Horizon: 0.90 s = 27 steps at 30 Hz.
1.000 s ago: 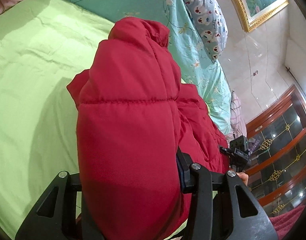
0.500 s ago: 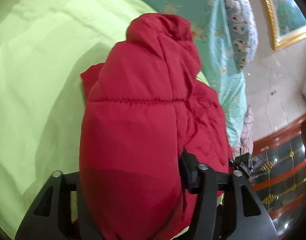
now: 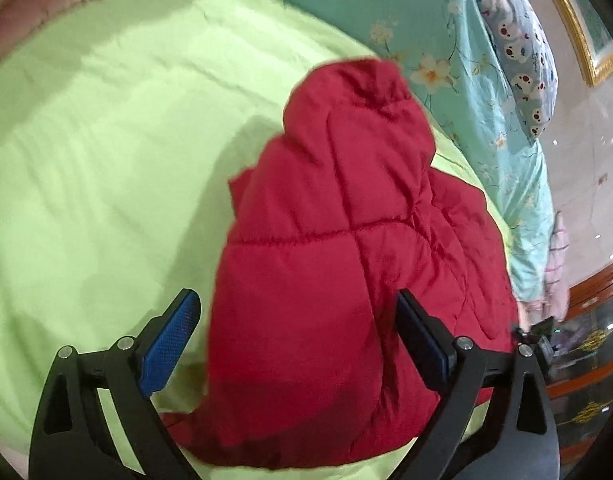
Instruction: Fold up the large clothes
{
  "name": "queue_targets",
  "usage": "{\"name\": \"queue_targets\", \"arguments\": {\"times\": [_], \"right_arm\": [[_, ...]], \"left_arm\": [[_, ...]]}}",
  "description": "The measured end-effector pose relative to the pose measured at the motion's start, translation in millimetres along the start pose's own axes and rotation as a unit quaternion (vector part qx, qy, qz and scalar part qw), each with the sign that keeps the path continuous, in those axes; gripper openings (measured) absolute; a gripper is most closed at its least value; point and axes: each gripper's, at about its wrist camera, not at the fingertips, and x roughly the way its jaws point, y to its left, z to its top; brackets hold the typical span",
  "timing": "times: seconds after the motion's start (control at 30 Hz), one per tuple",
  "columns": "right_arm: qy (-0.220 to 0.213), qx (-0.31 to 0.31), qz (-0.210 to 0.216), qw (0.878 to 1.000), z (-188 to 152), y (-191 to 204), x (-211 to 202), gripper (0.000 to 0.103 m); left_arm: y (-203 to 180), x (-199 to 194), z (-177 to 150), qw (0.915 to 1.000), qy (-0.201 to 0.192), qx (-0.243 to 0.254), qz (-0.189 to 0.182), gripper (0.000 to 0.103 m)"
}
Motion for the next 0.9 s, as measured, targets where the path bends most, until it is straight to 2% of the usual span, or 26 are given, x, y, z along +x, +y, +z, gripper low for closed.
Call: {"name": "queue_targets", "arguments": {"times": [0.1,0.17,0.27,0.3,0.4,0.5,0.53,0.57,0.6,0.67,0.7,0.8,0.9], "right_arm": [[-0.015,-0.017,-0.031,0.999,-4.6,8.6,-10.8,0.078],[-0.03,-0.028,-0.053,0.998,-7.2,14.2,-19.8,0.078],[-0.069,-0.052,-0.111,0.99,-11.2,27.4,-39.0,0.078],[-0.085,-0.061,-0.13,0.986,-12.7,33.8,-45.7,0.078],[-0.116,-0.087,-0.15,0.978,-19.0,52.3,-57.8,0.078],[-0.138,-0.152,-0.167,0.964,-32.9,89.2,-58.5,0.077],[-0.143,-0.173,-0.167,0.96,-36.9,101.2,-55.5,0.074],[-0.145,-0.197,-0.162,0.956,-42.3,113.5,-51.4,0.068],[-0.142,-0.217,-0.154,0.953,-48.0,126.1,-44.2,0.055],[-0.12,-0.235,-0.132,0.955,-55.0,139.1,-29.8,0.041],[-0.103,-0.244,-0.118,0.957,-58.6,146.0,-16.9,0.037],[-0.07,-0.281,-0.123,0.949,-68.8,160.9,18.6,0.031],[-0.039,-0.315,-0.124,0.94,-77.3,173.4,51.7,0.03]], "left_arm": [[2.2,-20.4,-0.6,0.999,-0.033,0.005,0.03,0.097],[8.7,-29.2,-1.8,0.9983,-0.048,0.003,0.034,0.097],[5.0,-41.1,-5.6,0.9973,-0.067,0.011,0.03,0.097],[-1.9,-42.4,-6.2,0.997,-0.071,0.017,0.027,0.097],[-18.3,-46.8,-14.3,0.9958,-0.079,0.046,0.004,0.097],[-42.4,-44.7,-23.3,0.9932,-0.083,0.076,-0.027,0.097],[-52.6,-43.2,-27.7,0.9914,-0.086,0.089,-0.042,0.097],[-62.7,-40.1,-32.4,0.9895,-0.087,0.103,-0.053,0.097],[-72.5,-36.1,-37.6,0.9874,-0.085,0.118,-0.064,0.097],[-92.3,-26.5,-46.4,0.9836,-0.072,0.146,-0.077,0.097],[-100.4,-20.6,-50.9,0.9817,-0.068,0.159,-0.08,0.097],[-116.7,-5.6,-56.8,0.978,-0.059,0.184,-0.077,0.097],[-123.5,11.1,-51.9,0.9779,-0.048,0.19,-0.074,0.097]]}}
